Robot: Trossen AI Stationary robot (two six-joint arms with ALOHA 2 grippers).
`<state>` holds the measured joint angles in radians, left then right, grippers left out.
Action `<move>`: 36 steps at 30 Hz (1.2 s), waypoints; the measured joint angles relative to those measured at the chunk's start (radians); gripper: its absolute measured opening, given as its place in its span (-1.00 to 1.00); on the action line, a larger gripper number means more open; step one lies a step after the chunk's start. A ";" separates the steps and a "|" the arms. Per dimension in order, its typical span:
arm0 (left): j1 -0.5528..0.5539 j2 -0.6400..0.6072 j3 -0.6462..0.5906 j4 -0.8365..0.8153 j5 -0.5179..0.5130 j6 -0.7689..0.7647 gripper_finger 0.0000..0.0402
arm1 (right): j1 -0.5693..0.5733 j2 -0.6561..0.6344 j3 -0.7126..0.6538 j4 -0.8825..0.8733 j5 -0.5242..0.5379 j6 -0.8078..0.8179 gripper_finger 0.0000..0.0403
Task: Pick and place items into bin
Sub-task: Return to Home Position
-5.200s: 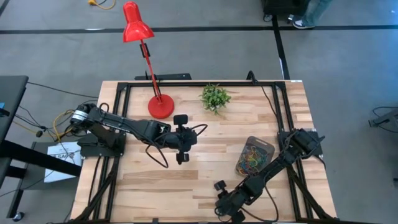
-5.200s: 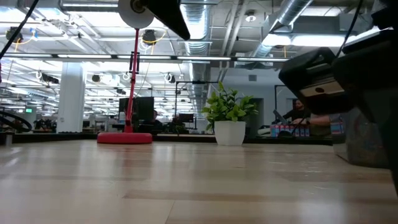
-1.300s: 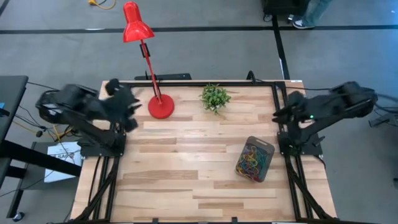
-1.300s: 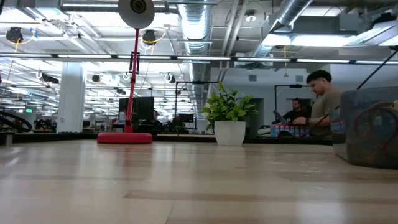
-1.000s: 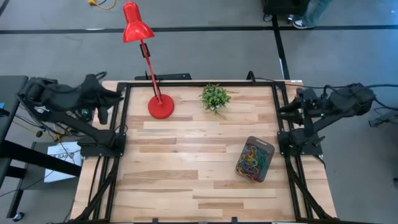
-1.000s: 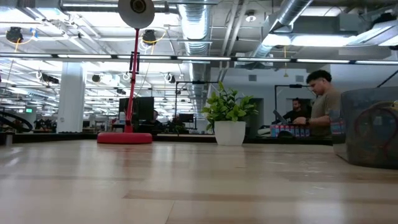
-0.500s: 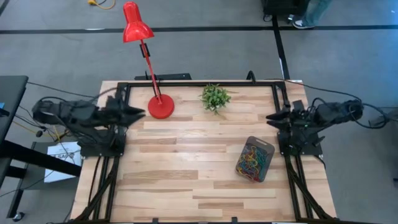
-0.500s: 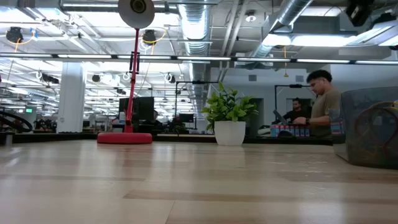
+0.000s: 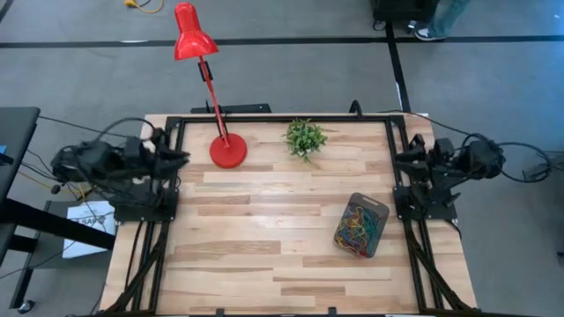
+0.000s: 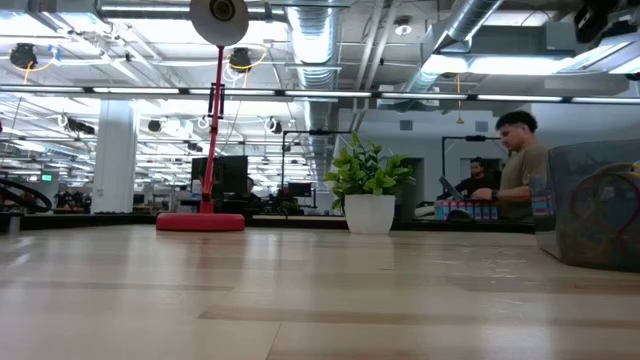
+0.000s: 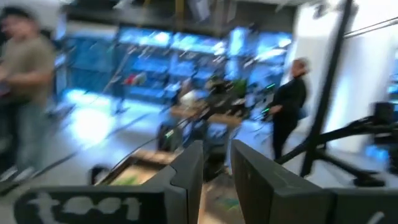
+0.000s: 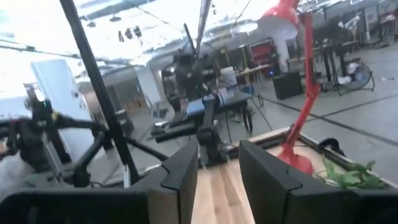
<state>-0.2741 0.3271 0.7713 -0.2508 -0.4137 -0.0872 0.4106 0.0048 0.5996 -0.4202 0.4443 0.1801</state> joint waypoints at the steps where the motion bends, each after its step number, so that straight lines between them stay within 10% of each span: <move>1: 0.000 0.000 -0.043 0.070 0.032 0.020 -0.64 | 0.001 0.000 -0.006 -0.005 -0.003 0.001 -0.45; 11: 0.001 -0.134 -0.387 0.483 0.015 0.051 -0.64 | -0.001 0.000 -0.120 0.057 0.006 0.075 -0.45; 16: 0.001 -0.321 -0.405 0.433 0.023 0.072 -0.64 | -0.001 -0.001 -0.125 0.071 0.013 0.075 -0.45; 27: 0.001 -0.320 -0.385 0.351 0.068 0.059 -0.64 | -0.001 -0.001 -0.147 0.126 0.011 0.086 -0.45; 36: 0.001 -0.314 -0.587 0.658 0.180 0.021 -0.64 | -0.001 -0.001 -0.288 0.328 0.010 0.081 -0.45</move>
<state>-0.2729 0.0135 0.1840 0.4069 -0.2333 -0.0666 0.4096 0.0040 0.3111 -0.0920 0.4545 0.2614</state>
